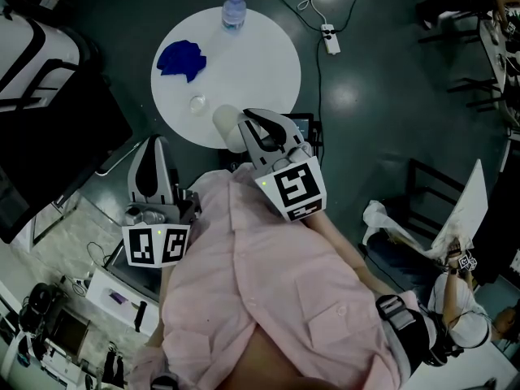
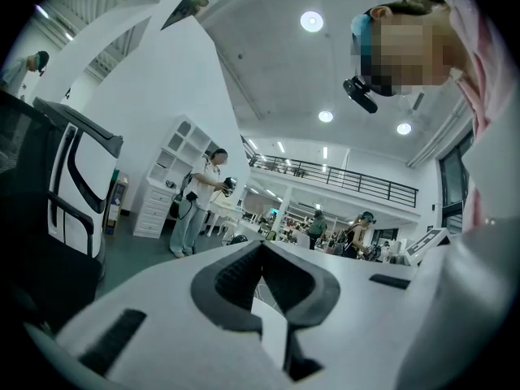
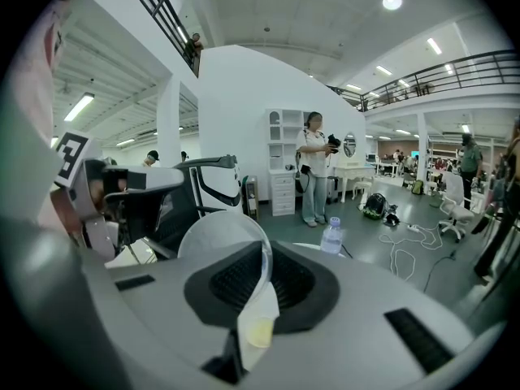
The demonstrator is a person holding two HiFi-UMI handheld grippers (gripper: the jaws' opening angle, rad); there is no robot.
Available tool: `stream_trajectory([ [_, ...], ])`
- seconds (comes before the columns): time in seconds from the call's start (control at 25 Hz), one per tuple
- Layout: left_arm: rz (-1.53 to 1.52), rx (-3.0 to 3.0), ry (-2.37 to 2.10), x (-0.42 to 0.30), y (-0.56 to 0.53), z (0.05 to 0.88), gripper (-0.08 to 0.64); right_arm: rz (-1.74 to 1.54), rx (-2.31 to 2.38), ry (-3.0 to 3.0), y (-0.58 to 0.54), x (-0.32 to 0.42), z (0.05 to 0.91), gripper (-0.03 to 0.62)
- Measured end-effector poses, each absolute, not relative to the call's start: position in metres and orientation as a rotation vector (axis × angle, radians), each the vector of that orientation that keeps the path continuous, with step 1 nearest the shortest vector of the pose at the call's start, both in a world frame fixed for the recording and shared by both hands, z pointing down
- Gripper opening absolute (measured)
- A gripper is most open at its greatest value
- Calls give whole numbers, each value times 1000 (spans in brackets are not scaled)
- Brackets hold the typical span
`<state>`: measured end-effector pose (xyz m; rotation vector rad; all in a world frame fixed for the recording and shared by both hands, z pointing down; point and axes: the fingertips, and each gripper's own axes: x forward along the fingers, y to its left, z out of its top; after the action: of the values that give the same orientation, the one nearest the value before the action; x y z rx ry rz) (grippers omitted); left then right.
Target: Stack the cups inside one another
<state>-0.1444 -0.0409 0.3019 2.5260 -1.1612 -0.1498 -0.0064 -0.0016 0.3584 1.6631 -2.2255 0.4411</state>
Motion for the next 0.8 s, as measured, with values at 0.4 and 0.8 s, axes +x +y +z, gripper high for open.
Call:
stream_trajectory([
  [0.4,-136,2514,-1162,-143,-42,303,9,427,1605,-2233,-2,-12,361,41],
  [0.8,-109,2524,-1124,-134,-45,306,9,477,1597,-2219,0,-8,369,41],
])
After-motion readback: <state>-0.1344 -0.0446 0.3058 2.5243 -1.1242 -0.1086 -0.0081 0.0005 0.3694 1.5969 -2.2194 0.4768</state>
